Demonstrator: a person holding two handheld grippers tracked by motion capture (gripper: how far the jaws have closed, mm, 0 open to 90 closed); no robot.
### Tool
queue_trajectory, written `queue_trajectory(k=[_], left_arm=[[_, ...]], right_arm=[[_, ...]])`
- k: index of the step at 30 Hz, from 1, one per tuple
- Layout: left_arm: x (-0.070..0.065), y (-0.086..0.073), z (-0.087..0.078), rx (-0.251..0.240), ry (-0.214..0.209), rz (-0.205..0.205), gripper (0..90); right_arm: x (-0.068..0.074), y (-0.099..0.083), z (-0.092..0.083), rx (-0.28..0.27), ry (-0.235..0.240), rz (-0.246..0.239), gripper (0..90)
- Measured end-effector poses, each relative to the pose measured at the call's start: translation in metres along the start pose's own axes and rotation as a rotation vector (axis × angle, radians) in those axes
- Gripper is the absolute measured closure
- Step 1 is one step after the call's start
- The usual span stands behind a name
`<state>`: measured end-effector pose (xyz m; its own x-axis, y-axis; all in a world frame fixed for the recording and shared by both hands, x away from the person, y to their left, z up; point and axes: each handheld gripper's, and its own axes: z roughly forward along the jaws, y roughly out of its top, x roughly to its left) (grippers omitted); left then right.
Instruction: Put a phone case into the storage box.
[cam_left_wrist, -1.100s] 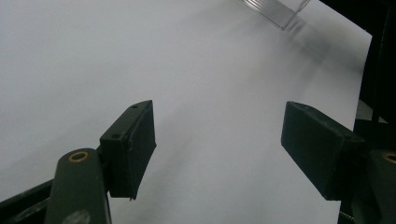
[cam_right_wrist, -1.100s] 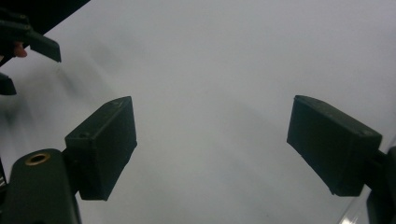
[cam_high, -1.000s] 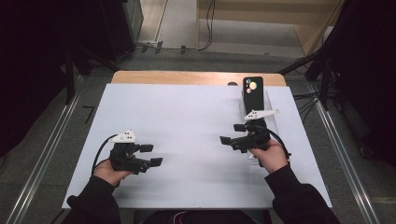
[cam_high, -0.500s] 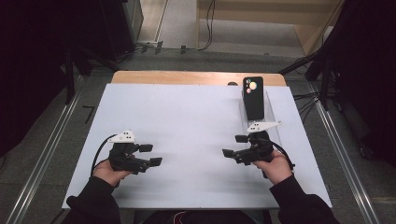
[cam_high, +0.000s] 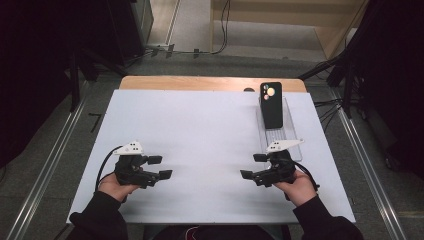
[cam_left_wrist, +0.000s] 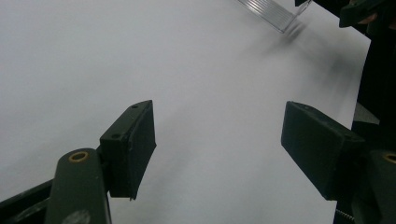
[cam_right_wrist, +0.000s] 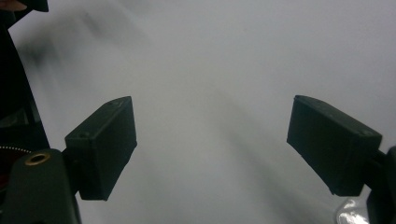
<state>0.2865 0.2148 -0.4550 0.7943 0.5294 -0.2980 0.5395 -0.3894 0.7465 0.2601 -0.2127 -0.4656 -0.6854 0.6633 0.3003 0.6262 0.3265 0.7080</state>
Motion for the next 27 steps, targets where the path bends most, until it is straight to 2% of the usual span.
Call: queue_trajectory(k=[15,27], left_arm=[[-0.001,-0.003,-0.002,-0.005,0.007,-0.005,26.7],[-0.004,-0.006,-0.001,0.004,0.004,-0.002,26.7]], right_arm=[[0.003,-0.021,-0.007,0.017,0.016,0.026,13.9],[-0.001,-0.036,-0.013,0.033,-0.007,0.042,13.9]])
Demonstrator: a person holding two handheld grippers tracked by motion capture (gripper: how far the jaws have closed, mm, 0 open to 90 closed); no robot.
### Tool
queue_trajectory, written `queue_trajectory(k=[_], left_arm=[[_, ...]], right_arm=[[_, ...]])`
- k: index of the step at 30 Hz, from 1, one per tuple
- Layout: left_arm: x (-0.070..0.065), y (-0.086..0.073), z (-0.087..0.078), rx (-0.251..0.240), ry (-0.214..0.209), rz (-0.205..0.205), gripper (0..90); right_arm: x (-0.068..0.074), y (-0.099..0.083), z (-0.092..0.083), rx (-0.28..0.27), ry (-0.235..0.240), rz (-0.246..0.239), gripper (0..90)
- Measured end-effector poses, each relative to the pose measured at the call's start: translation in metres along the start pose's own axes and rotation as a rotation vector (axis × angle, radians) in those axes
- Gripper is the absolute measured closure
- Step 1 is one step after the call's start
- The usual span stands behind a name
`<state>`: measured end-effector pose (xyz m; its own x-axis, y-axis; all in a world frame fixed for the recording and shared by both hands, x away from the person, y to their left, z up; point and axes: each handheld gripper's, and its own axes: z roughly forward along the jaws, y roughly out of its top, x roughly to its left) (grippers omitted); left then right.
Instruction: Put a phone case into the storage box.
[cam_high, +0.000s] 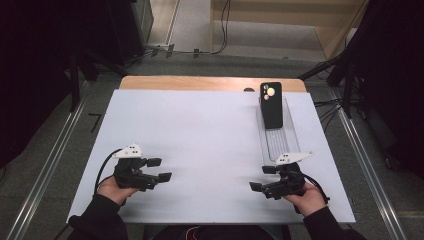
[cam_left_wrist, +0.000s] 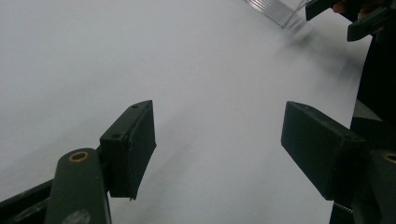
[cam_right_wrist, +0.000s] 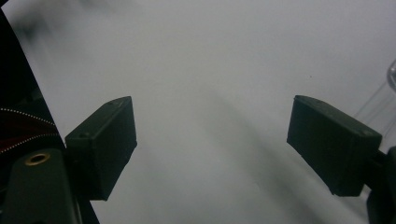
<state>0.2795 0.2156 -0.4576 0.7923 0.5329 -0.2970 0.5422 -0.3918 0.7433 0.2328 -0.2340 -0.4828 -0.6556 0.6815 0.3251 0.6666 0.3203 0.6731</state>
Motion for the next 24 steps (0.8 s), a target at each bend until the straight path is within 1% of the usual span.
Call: queue_trajectory(k=[10,15,18,24], left_arm=[[-0.001,-0.001,-0.001,0.001,-0.003,0.0,26.7],[-0.002,-0.002,-0.001,0.001,-0.003,0.0,26.7],[-0.001,-0.002,-0.001,0.0,-0.005,-0.001,26.7],[0.0,-0.003,-0.001,-0.001,-0.004,-0.001,26.7]], right_arm=[[-0.006,-0.009,-0.005,0.004,-0.015,0.022,13.9],[-0.009,-0.011,-0.006,-0.002,-0.024,0.026,13.9],[-0.01,-0.011,-0.007,-0.005,-0.021,0.027,13.9],[-0.012,-0.011,-0.007,0.002,-0.028,0.028,13.9]])
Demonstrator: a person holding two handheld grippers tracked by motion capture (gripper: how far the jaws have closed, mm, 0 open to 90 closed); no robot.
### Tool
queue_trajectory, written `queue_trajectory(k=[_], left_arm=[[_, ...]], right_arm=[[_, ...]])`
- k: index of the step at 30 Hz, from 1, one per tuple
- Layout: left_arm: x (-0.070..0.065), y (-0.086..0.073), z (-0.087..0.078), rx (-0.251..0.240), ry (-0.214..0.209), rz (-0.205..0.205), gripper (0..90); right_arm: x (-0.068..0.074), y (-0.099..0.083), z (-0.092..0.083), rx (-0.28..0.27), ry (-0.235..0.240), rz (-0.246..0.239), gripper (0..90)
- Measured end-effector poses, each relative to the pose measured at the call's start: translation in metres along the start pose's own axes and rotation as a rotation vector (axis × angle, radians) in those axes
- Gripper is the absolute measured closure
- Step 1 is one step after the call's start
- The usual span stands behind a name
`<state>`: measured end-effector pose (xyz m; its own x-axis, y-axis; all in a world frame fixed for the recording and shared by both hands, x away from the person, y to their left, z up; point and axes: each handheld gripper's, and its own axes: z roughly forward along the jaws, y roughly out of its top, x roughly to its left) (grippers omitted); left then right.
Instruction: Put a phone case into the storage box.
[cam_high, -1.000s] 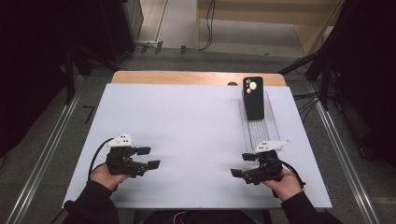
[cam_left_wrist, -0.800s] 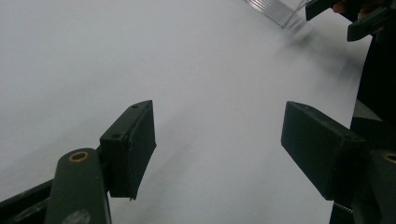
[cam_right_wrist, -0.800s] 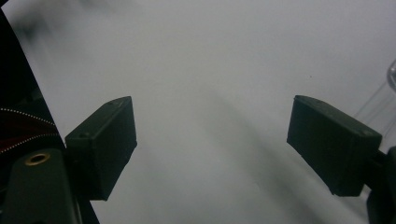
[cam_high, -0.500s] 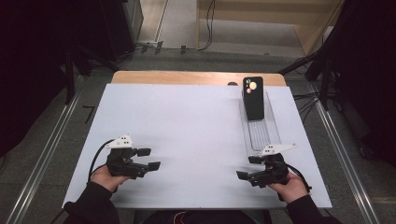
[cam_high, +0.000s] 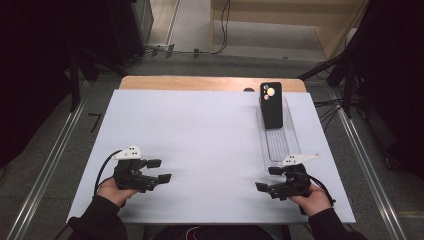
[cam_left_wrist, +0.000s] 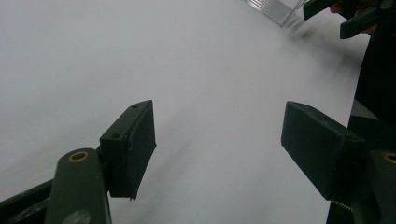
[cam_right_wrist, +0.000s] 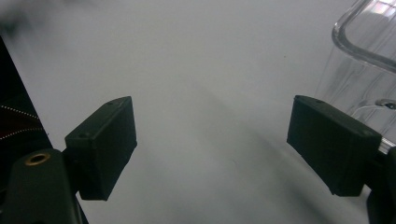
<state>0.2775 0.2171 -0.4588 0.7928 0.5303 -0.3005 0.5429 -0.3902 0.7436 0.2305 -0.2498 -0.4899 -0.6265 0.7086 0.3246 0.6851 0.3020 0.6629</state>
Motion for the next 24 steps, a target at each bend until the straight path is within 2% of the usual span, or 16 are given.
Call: queue_trajectory(k=[24], left_arm=[[0.0004,0.0001,-0.0011,-0.002,0.0,0.001,26.7]], right_arm=[[-0.0015,-0.0005,-0.0012,-0.007,-0.009,0.006,13.9]])
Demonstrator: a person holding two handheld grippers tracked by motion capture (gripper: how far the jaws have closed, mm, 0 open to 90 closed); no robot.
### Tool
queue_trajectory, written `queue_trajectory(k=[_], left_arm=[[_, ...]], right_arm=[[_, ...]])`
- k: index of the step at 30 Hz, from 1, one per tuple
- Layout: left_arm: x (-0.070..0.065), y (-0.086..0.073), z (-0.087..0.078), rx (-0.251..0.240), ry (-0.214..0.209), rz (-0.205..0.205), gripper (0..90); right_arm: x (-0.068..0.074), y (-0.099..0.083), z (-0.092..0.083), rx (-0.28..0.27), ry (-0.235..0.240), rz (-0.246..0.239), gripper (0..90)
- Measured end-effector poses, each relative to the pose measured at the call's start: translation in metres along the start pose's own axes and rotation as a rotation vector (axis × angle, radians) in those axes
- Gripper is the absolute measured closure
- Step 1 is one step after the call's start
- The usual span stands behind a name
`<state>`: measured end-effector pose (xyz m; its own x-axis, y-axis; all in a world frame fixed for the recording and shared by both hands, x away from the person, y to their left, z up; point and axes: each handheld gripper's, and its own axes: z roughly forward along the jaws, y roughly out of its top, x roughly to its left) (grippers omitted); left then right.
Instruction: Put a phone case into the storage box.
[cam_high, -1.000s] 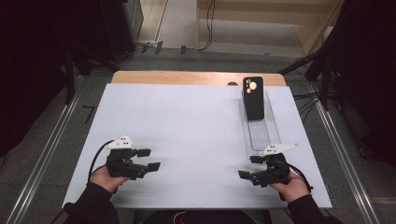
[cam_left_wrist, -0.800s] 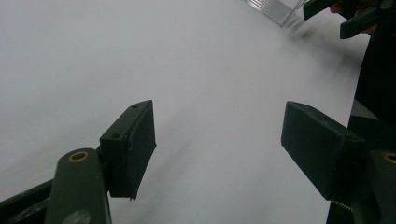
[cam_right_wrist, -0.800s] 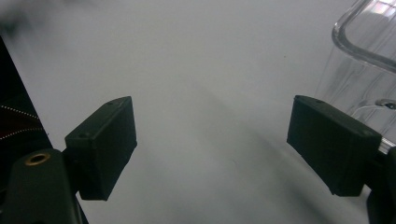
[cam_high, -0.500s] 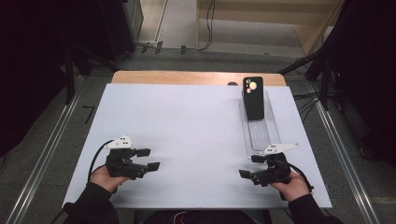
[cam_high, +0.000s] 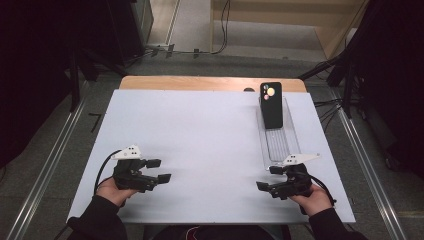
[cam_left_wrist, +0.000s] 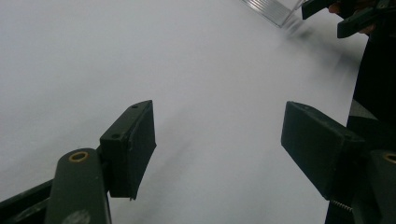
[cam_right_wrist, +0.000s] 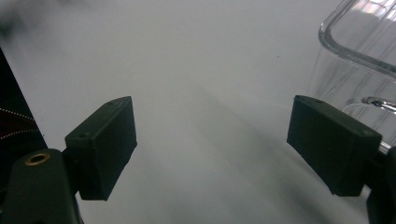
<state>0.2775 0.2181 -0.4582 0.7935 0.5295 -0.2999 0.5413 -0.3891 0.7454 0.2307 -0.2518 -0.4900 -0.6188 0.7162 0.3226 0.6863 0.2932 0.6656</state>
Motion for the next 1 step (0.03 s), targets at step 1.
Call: queue_trajectory(k=[1], left_arm=[[0.0001,0.0,0.0,0.0,0.0,0.001,26.7]], right_arm=[[0.0,0.0,0.0,0.001,-0.001,0.0,13.9]])
